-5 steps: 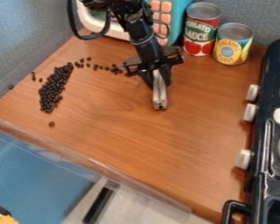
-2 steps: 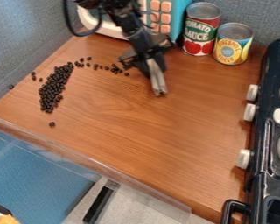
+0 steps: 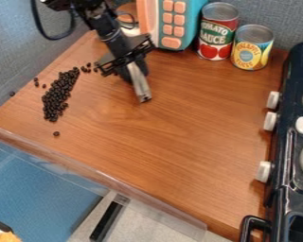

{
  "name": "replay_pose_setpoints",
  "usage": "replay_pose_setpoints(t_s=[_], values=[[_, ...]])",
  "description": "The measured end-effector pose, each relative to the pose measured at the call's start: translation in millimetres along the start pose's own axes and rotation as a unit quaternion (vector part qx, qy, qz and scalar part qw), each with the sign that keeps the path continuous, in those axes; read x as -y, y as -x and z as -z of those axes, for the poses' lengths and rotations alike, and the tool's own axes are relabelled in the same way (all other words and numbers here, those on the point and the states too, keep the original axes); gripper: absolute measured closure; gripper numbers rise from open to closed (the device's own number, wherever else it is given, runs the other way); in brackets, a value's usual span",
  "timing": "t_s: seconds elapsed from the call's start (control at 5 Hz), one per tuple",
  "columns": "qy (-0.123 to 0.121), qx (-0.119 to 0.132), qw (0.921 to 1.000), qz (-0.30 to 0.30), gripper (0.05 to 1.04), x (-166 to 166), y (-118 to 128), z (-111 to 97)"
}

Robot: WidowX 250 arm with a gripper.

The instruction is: Sweep into pile

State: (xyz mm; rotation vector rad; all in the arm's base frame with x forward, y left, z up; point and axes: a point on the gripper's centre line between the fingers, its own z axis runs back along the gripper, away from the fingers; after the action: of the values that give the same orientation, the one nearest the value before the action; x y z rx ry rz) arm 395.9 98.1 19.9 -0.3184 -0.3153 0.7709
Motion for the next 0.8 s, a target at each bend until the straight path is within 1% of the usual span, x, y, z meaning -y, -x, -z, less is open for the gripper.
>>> replay_pose_setpoints(t_s=[0.2, 0.4, 0.8], values=[[0.001, 0.011, 0.9999, -0.009, 0.704, -12, 3, -6], [-0.002, 0.027, 0.9995, -0.017, 0.704, -23, 5, -12], [-0.018, 0.034, 0.9987, -0.033, 0.704, -41, -2, -18]])
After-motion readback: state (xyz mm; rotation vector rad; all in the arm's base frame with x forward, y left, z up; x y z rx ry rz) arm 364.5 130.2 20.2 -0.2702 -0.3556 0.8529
